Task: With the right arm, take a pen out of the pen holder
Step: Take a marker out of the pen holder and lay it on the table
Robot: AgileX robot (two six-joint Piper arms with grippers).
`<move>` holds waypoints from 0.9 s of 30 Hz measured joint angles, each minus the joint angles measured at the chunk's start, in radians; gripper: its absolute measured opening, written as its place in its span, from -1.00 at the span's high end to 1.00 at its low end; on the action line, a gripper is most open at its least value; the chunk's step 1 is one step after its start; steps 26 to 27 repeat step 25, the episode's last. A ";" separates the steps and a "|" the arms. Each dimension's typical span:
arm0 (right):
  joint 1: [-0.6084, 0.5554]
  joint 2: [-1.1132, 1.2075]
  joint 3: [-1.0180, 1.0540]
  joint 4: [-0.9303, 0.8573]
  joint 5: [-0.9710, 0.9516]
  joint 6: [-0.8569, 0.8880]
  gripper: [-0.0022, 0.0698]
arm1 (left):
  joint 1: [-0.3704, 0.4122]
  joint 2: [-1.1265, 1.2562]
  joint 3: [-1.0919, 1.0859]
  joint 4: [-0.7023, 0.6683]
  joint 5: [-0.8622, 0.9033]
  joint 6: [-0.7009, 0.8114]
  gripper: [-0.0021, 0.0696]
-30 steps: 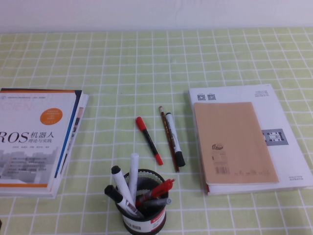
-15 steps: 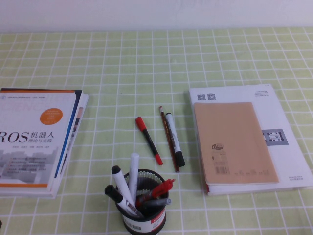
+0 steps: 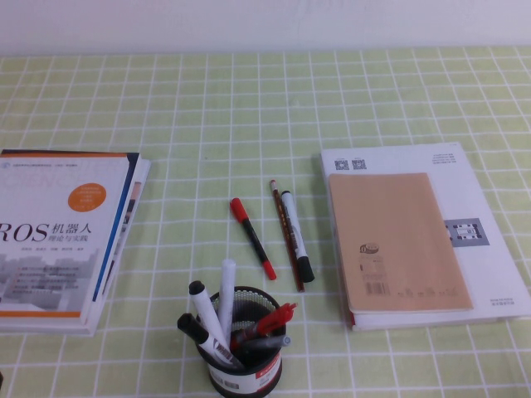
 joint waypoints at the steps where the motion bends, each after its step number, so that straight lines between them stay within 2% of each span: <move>1: 0.001 0.000 0.000 0.000 0.000 0.000 0.97 | 0.000 0.000 0.000 0.000 0.000 0.000 0.96; 27: 0.031 0.000 0.000 0.006 0.000 0.003 0.97 | 0.000 0.000 0.000 0.000 0.000 0.000 0.96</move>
